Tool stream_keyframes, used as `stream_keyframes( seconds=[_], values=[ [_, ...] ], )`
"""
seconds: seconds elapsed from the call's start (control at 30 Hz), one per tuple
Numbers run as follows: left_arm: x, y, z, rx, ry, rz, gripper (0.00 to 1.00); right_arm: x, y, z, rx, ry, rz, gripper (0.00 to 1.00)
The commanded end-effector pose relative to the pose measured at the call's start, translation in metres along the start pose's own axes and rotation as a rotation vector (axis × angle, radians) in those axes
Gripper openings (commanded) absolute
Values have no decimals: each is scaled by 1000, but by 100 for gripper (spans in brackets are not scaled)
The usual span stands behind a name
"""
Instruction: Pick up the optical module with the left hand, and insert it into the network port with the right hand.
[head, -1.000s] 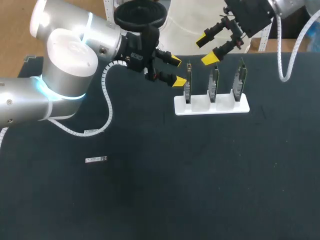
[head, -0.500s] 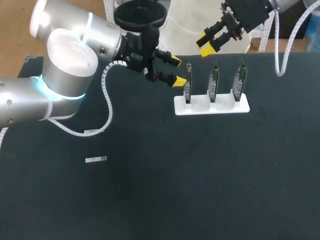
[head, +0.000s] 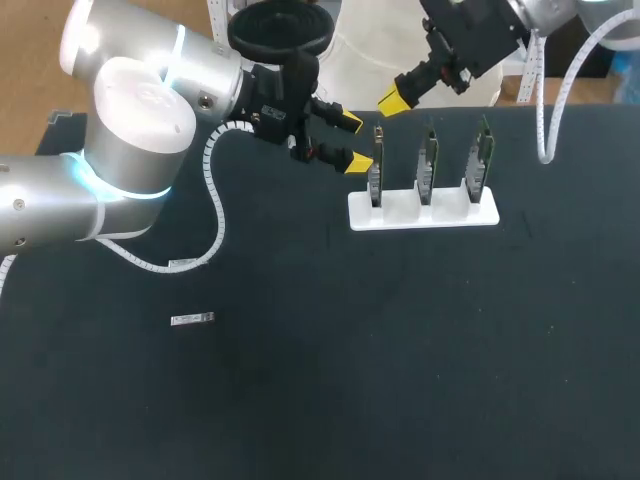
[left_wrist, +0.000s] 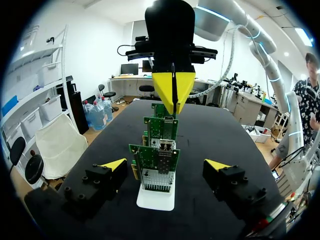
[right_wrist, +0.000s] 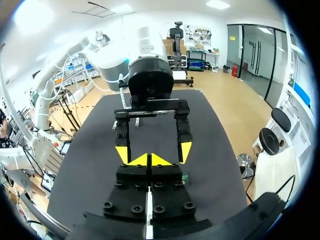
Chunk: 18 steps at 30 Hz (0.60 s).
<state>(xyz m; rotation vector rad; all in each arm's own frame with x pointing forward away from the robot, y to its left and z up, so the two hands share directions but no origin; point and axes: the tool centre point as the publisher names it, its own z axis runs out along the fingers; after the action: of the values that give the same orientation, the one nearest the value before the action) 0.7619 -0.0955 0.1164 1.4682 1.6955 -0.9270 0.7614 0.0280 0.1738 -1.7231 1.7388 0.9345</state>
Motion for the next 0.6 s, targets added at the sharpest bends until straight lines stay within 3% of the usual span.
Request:
stream_keyframes(
  seconds=[0.03, 0.6],
  values=[
    [-1, 0, 0, 1, 5, -2, 100, 1, -3, 5, -3, 11, 1, 0],
    [-1, 0, 0, 1, 5, -2, 100, 10, -13, 14, -19, 36, 23, 0]
  ],
)
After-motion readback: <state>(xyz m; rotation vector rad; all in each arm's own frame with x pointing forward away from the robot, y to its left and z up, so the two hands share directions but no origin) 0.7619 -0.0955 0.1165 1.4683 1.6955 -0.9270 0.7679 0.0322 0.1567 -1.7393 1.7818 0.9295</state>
